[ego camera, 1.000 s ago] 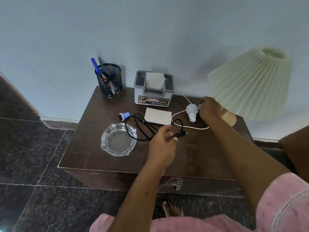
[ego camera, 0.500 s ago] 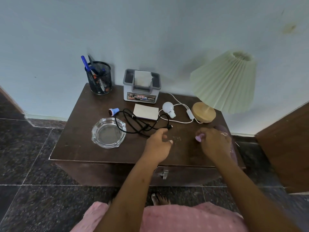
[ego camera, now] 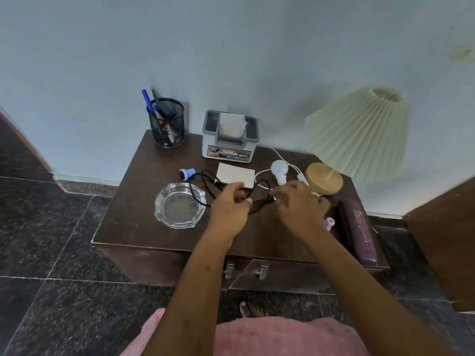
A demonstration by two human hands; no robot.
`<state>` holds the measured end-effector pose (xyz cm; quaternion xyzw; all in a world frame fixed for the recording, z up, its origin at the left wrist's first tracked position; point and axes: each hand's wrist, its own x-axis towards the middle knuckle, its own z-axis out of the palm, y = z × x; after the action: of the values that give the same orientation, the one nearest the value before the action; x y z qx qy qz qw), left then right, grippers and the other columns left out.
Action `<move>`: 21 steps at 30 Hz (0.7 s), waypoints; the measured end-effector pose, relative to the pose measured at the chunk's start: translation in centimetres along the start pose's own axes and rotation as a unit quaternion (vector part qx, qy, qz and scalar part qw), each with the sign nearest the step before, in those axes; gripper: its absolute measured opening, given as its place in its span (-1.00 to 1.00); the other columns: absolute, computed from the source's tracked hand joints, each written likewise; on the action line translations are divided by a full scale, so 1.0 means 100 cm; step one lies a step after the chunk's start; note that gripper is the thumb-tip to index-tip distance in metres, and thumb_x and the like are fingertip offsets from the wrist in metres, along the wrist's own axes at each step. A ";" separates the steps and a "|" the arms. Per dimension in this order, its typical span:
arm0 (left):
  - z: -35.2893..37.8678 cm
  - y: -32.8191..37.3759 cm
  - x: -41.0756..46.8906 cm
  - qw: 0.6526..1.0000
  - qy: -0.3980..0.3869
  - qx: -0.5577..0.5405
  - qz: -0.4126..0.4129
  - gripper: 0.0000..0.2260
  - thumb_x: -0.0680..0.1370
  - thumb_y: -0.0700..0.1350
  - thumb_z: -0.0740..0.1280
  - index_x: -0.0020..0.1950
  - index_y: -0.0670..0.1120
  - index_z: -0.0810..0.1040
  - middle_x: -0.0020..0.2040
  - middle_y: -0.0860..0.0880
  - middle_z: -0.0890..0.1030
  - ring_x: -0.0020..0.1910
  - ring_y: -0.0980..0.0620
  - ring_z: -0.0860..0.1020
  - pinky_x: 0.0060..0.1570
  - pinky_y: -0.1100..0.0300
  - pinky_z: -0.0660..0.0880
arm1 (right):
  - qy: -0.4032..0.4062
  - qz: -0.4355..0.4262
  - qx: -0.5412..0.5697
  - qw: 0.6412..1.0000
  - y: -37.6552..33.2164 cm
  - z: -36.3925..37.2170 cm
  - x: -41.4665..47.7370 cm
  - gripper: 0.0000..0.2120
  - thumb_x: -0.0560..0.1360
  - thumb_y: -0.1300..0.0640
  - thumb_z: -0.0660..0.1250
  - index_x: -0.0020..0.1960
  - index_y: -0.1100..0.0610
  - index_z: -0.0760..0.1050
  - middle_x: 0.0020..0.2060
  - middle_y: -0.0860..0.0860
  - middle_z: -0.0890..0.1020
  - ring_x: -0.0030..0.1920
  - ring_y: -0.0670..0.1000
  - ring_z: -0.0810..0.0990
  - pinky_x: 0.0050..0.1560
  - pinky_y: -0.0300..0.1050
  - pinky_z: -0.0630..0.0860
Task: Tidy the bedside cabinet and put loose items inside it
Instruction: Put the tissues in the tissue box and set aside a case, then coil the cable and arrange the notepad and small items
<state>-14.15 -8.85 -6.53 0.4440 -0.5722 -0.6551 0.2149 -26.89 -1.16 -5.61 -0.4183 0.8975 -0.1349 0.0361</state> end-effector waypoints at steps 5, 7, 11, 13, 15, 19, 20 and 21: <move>-0.056 0.008 0.010 0.970 0.198 -0.140 0.032 -0.77 0.52 -0.31 0.26 0.06 -0.01 0.51 0.00 -0.07 0.61 -0.08 -0.04 0.54 -0.07 0.03 0.52 | -0.037 -0.145 0.065 0.987 -0.104 0.029 0.040 -0.72 0.48 0.09 0.21 0.12 -0.15 0.54 0.22 -0.05 0.48 0.27 0.05 0.39 0.24 0.13 0.20; -0.074 0.008 0.010 0.955 0.263 -0.132 0.034 -0.77 0.51 -0.29 0.27 -0.04 0.06 0.51 -0.01 -0.04 0.62 -0.05 -0.02 0.58 0.06 -0.01 0.56 | -0.079 -0.184 0.047 0.979 -0.132 0.043 0.055 -0.65 0.49 0.15 0.20 0.22 -0.12 0.49 0.29 -0.05 0.45 0.31 0.05 0.38 0.29 0.17 0.16; -0.093 0.007 0.013 0.948 0.287 -0.133 0.036 -0.78 0.50 -0.33 0.25 -0.01 -0.02 0.50 -0.13 0.03 0.58 -0.04 -0.01 0.58 0.10 0.00 0.55 | -0.150 -0.208 -0.040 0.966 -0.154 0.064 0.077 -0.55 0.49 0.23 0.21 0.32 -0.11 0.42 0.36 -0.04 0.39 0.37 0.11 0.34 0.34 0.25 0.10; -0.094 0.004 0.015 0.956 0.271 -0.105 0.028 -0.79 0.49 -0.32 0.25 -0.03 -0.02 0.50 -0.13 0.03 0.57 -0.04 0.00 0.57 0.08 0.02 0.55 | -0.161 -0.213 -0.057 0.962 -0.156 0.071 0.082 -0.63 0.51 0.19 0.21 0.25 -0.10 0.47 0.30 -0.02 0.45 0.32 0.12 0.39 0.30 0.23 0.14; -0.091 0.002 0.018 0.965 0.247 -0.081 0.022 -0.80 0.49 -0.30 0.26 -0.06 0.00 0.50 -0.14 0.04 0.57 -0.07 0.01 0.56 -0.01 0.07 0.55 | -0.157 -0.210 -0.047 0.964 -0.155 0.077 0.083 -0.67 0.51 0.20 0.20 0.20 -0.07 0.50 0.23 -0.01 0.51 0.25 0.11 0.45 0.25 0.18 0.18; -0.083 0.000 0.019 0.977 0.210 0.003 0.022 -0.83 0.48 -0.25 0.27 -0.03 0.00 0.52 -0.18 0.10 0.56 -0.09 0.06 0.55 -0.06 0.20 0.50 | -0.120 -0.227 -0.040 0.966 -0.149 0.080 0.081 -0.77 0.51 0.16 0.19 0.16 0.02 0.44 0.13 0.02 0.58 0.17 0.11 0.52 0.15 0.09 0.23; -0.082 0.000 0.019 0.979 0.204 0.021 0.015 -0.82 0.47 -0.24 0.27 -0.02 0.00 0.52 -0.16 0.10 0.57 -0.04 0.04 0.56 0.02 0.14 0.51 | -0.114 -0.228 -0.022 0.967 -0.147 0.079 0.080 -0.77 0.51 0.17 0.17 0.16 0.04 0.41 0.09 0.03 0.60 0.14 0.12 0.54 0.13 0.07 0.22; -0.081 0.000 0.018 0.979 0.200 0.035 0.007 -0.81 0.46 -0.23 0.27 -0.01 0.01 0.52 -0.15 0.10 0.57 -0.01 0.02 0.57 0.09 0.08 0.51 | -0.107 -0.228 0.002 0.968 -0.144 0.077 0.078 -0.78 0.51 0.19 0.15 0.14 0.05 0.38 0.05 0.02 0.62 0.10 0.12 0.55 0.11 0.05 0.21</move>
<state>-8.37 -14.76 -6.77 0.5691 -0.5432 -0.5313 0.3142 -19.87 -17.60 -8.71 -0.6238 0.7690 -0.0964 0.1008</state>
